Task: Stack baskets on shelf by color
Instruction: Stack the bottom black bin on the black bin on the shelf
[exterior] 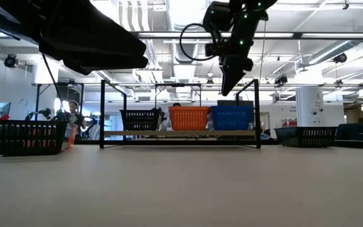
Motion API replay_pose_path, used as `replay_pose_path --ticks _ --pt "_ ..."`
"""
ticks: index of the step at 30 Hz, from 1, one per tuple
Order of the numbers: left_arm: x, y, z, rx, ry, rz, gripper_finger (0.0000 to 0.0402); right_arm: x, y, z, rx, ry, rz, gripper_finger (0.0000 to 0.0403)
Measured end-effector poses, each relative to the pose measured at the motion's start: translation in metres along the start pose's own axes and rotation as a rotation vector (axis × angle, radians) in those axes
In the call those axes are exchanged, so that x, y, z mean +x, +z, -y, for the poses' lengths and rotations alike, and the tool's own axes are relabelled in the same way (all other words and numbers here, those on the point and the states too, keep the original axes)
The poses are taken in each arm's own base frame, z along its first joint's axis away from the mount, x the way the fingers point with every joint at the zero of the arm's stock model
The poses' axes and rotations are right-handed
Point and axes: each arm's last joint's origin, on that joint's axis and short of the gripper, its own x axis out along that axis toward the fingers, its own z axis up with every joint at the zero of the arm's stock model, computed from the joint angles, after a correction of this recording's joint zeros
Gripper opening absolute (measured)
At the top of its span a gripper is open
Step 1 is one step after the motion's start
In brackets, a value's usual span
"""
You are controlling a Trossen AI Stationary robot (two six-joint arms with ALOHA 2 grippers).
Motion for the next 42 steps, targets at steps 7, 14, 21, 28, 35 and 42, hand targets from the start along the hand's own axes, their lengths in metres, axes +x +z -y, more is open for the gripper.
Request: replay_pose_path --ticks 7,14,21,28,35,42 --pt "-0.011 0.006 0.003 0.008 -0.022 -0.002 0.0192 0.000 0.012 -0.046 0.023 0.235 0.123 0.0164" --pt "-0.057 0.034 0.002 -0.011 0.053 0.011 0.0192 0.020 0.008 -0.135 -0.100 0.318 0.254 0.0134" --pt "-0.094 0.040 -0.026 -0.165 0.123 -0.284 0.0192 0.029 -0.018 -0.228 -0.073 0.437 0.500 0.0105" --pt "-0.109 0.010 -0.059 -0.232 0.335 -0.587 0.0192 0.036 -0.064 -0.289 0.024 0.356 0.814 0.0078" --pt "-0.101 -0.012 -0.073 -0.218 0.437 -0.675 0.0192 0.045 -0.089 -0.319 0.038 0.285 0.876 0.0056" --pt "-0.082 -0.026 -0.087 -0.210 0.565 -0.739 0.0190 0.064 -0.083 -0.335 0.028 0.280 0.848 0.0047"
